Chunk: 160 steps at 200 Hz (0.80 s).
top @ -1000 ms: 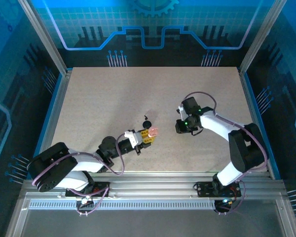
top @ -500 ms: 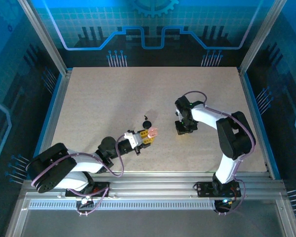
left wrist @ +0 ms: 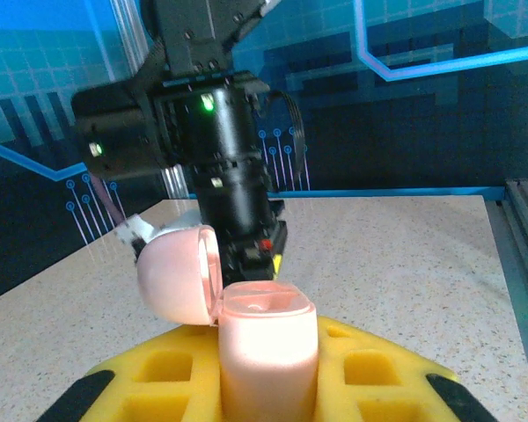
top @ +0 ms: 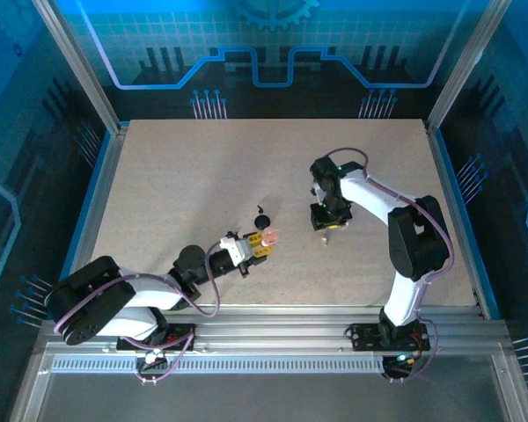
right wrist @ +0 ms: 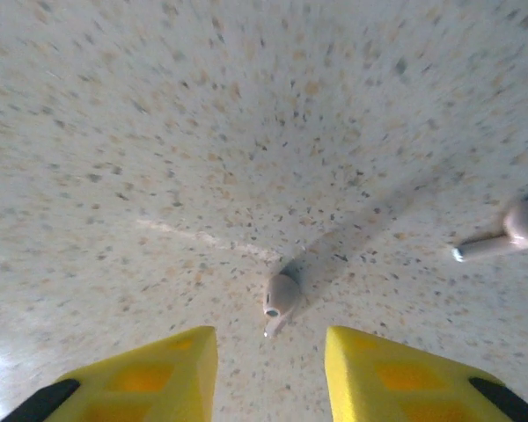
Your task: Insert the wireless bluetooth earbuds into the charging case
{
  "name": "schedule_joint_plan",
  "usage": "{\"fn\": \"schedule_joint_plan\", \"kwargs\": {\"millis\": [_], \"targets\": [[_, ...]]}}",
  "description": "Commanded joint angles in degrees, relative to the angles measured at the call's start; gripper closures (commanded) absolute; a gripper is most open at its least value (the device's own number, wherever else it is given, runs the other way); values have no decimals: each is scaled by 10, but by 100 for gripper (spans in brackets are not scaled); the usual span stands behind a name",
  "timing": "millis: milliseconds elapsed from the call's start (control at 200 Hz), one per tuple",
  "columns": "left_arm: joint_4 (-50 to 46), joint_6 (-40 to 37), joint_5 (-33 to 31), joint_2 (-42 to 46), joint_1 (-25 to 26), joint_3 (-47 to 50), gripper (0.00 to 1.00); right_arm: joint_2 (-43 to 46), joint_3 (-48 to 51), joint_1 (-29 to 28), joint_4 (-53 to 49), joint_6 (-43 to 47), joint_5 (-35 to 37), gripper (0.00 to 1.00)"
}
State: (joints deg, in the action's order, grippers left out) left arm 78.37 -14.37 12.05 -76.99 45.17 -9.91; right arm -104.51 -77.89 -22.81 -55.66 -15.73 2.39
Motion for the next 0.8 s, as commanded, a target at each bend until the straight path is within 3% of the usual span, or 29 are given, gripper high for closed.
{"fn": "schedule_joint_plan", "kwargs": {"millis": [0, 155, 365, 795], "targets": [[19, -10, -11, 12, 3, 7, 86, -5, -47, 20, -101, 11, -34, 60], [19, -9, -12, 13, 3, 7, 86, -29, -73, 31, -129, -11, -35, 56], [19, -9, -13, 11, 3, 4, 86, -82, -74, 43, -114, -76, -63, 59], [19, -1, -15, 4, 3, 2, 86, -118, -45, 45, -67, -122, -86, 58]]}}
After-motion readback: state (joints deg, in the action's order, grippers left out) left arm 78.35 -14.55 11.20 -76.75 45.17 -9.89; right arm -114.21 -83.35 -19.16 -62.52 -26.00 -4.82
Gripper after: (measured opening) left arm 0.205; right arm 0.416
